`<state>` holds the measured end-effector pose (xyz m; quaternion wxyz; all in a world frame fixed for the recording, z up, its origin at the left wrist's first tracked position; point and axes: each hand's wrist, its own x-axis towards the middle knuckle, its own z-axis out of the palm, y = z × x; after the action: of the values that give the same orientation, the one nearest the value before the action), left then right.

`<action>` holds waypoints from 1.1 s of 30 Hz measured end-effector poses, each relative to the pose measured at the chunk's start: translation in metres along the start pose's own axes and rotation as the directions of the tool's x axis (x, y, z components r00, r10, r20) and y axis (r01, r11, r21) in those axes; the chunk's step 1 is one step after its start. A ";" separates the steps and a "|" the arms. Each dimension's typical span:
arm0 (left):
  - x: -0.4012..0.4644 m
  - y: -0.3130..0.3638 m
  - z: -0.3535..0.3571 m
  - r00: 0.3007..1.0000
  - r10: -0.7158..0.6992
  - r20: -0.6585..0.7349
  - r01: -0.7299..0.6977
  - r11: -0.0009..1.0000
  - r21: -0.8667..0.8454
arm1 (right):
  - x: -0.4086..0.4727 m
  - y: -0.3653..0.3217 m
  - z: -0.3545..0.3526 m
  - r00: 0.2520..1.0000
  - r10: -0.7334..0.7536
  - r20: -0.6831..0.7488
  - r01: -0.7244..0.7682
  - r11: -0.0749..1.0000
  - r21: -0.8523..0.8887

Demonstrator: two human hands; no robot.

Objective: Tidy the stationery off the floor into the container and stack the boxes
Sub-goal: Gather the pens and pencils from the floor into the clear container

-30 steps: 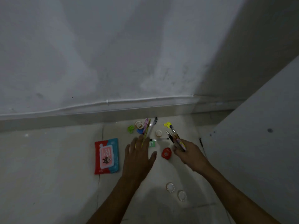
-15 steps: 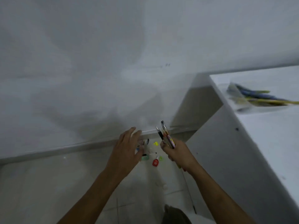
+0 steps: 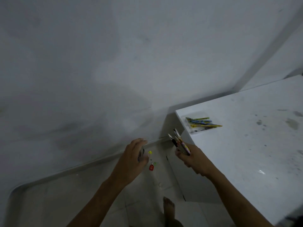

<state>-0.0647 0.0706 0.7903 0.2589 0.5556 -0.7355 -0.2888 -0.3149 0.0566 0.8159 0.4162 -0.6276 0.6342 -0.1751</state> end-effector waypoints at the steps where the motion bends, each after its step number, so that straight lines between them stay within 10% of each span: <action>1: 0.001 0.005 -0.001 1.000 -0.008 0.006 0.008 1.000 -0.011 | -0.004 0.000 -0.008 1.000 0.022 -0.005 -0.022 1.000 0.020; 13: 0.064 0.049 0.055 0.995 -0.074 0.073 0.081 0.992 -0.097 | 0.005 0.064 -0.089 0.961 0.273 0.041 -0.274 0.921 0.278; 20: 0.143 0.066 0.113 0.967 -0.234 0.097 0.246 0.959 -0.144 | 0.086 0.109 -0.130 0.878 0.436 0.200 -0.413 0.475 0.777; 28: 0.212 0.064 0.170 0.887 -0.405 0.222 0.441 0.885 -0.148 | 0.156 0.123 -0.130 0.806 0.484 0.341 -0.426 0.074 0.902; 33: 0.227 0.060 0.185 0.886 -0.395 0.242 0.420 0.906 -0.058 | 0.165 0.126 -0.128 0.823 0.450 0.346 -0.469 0.196 0.861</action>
<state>-0.2915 -0.1105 0.7173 0.1373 0.6467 -0.6099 -0.4371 -0.4705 -0.1179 0.7471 0.7306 -0.0653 0.5753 -0.3618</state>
